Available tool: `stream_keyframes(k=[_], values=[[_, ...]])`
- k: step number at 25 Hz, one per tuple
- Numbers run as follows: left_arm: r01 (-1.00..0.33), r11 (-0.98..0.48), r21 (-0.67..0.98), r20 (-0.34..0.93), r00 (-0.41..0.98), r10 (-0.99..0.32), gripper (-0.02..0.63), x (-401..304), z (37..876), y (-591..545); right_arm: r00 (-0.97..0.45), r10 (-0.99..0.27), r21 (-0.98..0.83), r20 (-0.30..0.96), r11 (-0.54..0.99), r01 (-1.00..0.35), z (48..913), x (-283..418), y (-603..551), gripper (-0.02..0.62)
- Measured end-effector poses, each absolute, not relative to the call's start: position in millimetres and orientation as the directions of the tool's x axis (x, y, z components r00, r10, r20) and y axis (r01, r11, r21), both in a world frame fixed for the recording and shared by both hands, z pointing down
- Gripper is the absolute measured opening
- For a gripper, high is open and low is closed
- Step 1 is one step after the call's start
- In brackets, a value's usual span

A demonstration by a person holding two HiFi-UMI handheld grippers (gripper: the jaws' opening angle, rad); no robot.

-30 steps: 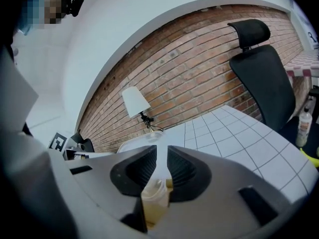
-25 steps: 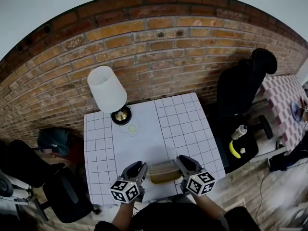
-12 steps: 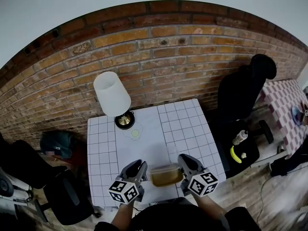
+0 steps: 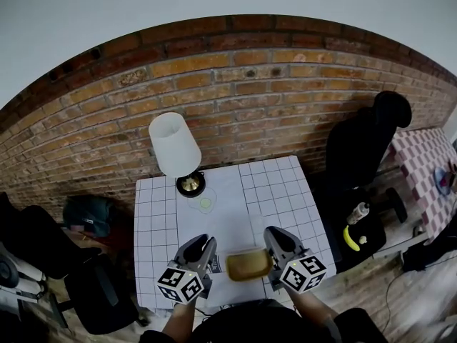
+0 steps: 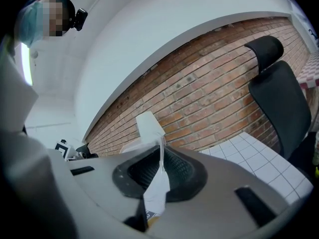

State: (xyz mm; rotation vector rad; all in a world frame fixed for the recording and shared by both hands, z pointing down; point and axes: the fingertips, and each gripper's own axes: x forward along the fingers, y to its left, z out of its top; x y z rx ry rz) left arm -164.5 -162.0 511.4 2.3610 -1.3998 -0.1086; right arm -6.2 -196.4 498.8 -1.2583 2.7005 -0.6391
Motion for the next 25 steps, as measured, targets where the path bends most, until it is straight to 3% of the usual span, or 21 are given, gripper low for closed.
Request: stream_keyframes(k=[13,25], values=[[-0.864,-0.395,0.313,0.034,0.425,-0.904,0.087,-194,463,-155,-0.714,-0.7,-0.399,-0.024,0.662,-0.635,454,-36,-200,0.023],[-0.903,-0.325,0.281,0.011,0.341,-0.94,0.087,-222,448,-139,-0.775,-0.63,-0.387,-0.051,0.728,-0.566,438,-68,-194,0.021]])
